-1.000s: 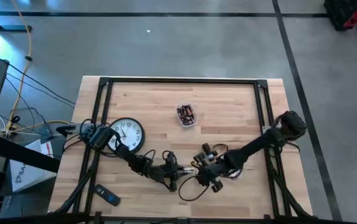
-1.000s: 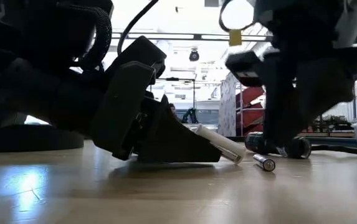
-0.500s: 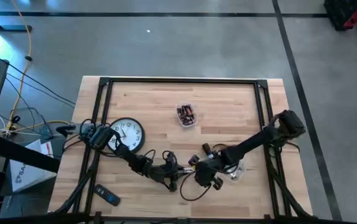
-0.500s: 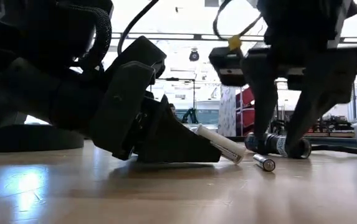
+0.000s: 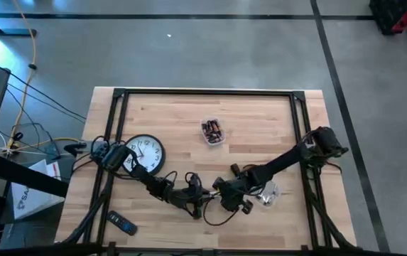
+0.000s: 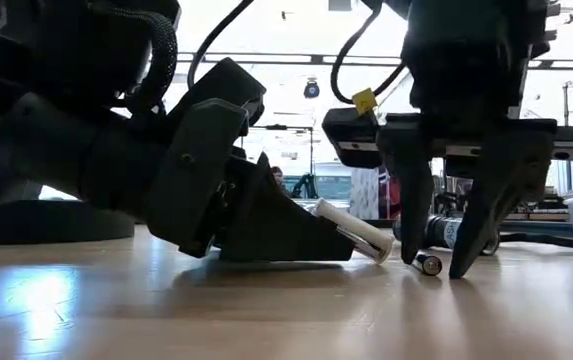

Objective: Insert battery
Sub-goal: Insert the silver battery into the battery holder

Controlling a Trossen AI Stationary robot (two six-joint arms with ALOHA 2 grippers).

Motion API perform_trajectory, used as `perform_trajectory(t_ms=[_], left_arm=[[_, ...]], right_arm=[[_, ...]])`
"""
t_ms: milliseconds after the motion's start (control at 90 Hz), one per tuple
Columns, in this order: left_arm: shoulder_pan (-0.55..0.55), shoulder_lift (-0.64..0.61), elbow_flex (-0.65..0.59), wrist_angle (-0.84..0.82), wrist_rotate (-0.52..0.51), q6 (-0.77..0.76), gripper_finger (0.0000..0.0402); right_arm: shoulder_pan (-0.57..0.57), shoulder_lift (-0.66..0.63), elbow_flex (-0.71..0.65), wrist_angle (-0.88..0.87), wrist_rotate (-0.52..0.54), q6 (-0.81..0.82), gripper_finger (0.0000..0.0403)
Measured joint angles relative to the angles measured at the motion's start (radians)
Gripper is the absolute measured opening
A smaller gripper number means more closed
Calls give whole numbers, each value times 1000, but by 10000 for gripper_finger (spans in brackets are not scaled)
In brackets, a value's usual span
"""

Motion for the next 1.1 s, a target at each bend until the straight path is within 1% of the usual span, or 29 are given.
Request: perform_trajectory(t_ms=[156, 300, 433, 578, 678, 767, 822, 911, 1100], left_arm=[[0, 0, 0, 1, 0, 0, 62], [0, 0, 0, 3, -1, 1, 62], [0, 0, 0, 3, -1, 2, 63], [0, 0, -1, 7, 0, 4, 63], [0, 0, -1, 8, -1, 5, 63], [0, 0, -1, 10, -2, 7, 63], [0, 1, -1, 11, -1, 9, 63], [0, 1, -1, 11, 8, 15, 63], [0, 0, -1, 6, 49, 32, 73]], right_arm=[[-17, 0, 0, -15, -27, 0, 42], [-20, 0, 0, -22, -31, 0, 18], [-20, 0, 0, -22, -27, 0, 8], [-7, -1, 17, -33, 4, 35, 6], [4, -8, 46, -51, 26, 90, 5], [21, -42, 65, -36, 51, 153, 4], [37, -67, 62, -28, 84, 195, 4], [59, -96, 19, -3, 131, 278, 4], [106, -119, -104, 242, 232, 472, 4]])
